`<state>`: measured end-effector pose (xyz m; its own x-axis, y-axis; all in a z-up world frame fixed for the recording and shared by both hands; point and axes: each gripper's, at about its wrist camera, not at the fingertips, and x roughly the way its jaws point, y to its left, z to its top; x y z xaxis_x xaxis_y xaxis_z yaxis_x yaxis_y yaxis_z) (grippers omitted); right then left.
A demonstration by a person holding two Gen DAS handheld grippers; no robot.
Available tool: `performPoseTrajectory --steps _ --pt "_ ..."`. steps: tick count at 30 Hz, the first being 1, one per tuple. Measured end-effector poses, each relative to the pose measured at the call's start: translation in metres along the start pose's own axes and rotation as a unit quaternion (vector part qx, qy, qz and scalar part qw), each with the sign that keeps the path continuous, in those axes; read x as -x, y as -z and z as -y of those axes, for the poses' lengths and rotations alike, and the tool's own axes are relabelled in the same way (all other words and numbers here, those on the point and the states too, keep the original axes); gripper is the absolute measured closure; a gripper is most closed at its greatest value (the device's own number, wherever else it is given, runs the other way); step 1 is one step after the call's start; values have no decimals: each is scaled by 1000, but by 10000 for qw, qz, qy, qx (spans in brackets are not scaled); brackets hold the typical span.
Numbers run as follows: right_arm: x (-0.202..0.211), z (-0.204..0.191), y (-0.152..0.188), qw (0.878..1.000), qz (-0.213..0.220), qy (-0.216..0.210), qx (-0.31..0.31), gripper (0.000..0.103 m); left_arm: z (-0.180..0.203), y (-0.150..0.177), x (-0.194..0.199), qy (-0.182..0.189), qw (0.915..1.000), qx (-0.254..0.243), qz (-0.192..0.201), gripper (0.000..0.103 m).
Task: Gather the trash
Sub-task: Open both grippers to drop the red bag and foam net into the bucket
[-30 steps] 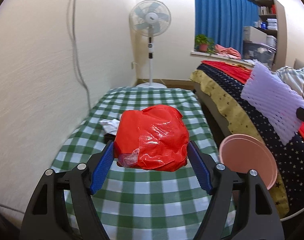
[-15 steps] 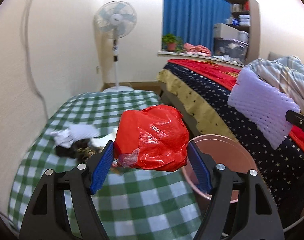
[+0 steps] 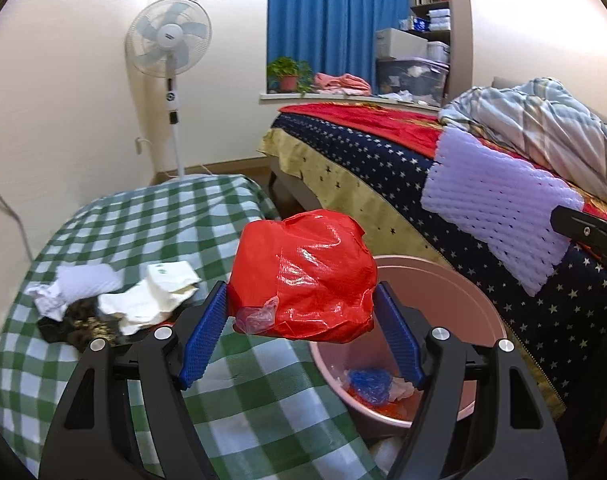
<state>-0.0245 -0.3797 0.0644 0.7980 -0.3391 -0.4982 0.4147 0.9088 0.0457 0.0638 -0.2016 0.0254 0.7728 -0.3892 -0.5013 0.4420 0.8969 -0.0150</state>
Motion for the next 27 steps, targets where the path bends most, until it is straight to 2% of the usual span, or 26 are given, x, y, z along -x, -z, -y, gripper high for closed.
performPoseTrajectory --steps 9,21,24,26,27 --pt "-17 5 2 9996 -169 144 -164 91 16 16 -34 267 9990 -202 -292 32" --pt "-25 5 3 9992 -225 248 -211 90 30 21 -49 506 9975 -293 -401 32" --pt "-26 7 3 9989 -210 366 -225 80 31 21 -50 696 9960 -322 -456 30" --pt "-24 7 4 9986 -162 441 -235 57 32 22 -52 697 9957 -334 -517 22" --pt "-22 7 3 9985 -129 471 -239 55 31 23 -52 679 9958 -312 -533 22"
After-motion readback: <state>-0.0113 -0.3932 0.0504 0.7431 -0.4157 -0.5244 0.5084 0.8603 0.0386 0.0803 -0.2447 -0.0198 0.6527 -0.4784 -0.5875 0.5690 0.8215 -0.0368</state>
